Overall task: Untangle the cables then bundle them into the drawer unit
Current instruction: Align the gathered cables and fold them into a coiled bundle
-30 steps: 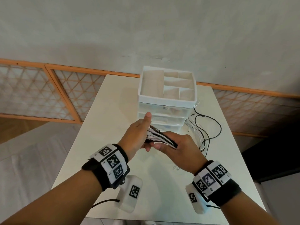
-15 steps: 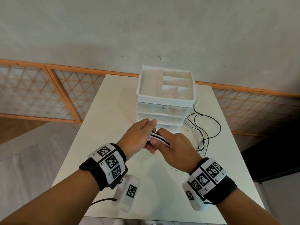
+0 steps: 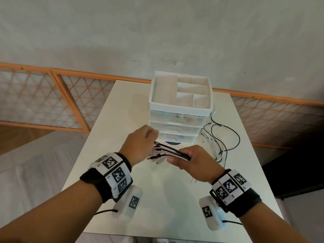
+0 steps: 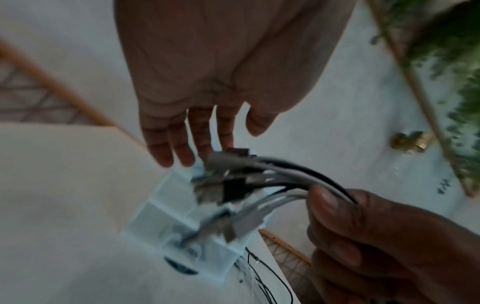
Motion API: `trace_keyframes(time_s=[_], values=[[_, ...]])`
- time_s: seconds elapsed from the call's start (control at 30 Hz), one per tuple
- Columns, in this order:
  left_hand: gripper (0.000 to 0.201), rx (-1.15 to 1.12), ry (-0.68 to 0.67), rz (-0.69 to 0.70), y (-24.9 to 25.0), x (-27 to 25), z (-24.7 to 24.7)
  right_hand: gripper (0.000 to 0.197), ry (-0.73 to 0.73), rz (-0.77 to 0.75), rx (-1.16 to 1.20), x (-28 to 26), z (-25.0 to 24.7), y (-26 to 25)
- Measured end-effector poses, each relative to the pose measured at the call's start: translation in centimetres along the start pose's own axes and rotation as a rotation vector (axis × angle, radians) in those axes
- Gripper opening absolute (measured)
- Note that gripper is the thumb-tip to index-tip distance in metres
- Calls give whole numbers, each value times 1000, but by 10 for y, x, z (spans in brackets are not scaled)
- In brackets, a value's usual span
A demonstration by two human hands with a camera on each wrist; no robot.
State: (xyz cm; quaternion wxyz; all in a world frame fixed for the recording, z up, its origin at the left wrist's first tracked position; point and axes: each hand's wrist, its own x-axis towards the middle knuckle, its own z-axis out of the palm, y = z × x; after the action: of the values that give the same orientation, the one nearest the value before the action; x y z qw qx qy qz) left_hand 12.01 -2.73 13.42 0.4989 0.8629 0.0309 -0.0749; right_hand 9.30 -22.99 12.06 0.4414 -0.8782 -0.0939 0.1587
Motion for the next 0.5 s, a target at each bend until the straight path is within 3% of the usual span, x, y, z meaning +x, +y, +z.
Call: trace_keyframes(time_s=[0.03,0.1,0.2,0.3,0.43,0.5], values=[[26,-19,28,96,7,-2,0,43,-10,-10,-10,1,1,-4],[28,-48,-55,237,28,-9,5,39,-13,-42,1,2,2,-13],[56,168,-245,312,35,-14,21,35,16,-167,2,5,-5,-24],[66,210,-263,266,32,-10,23,16,76,-176,-9,7,-9,-28],[68,211,-271,199,36,-3,14,8,145,-205,111,4,-10,-24],[73,207,-269,154,35,-1,5,29,169,-172,177,0,-18,-21]])
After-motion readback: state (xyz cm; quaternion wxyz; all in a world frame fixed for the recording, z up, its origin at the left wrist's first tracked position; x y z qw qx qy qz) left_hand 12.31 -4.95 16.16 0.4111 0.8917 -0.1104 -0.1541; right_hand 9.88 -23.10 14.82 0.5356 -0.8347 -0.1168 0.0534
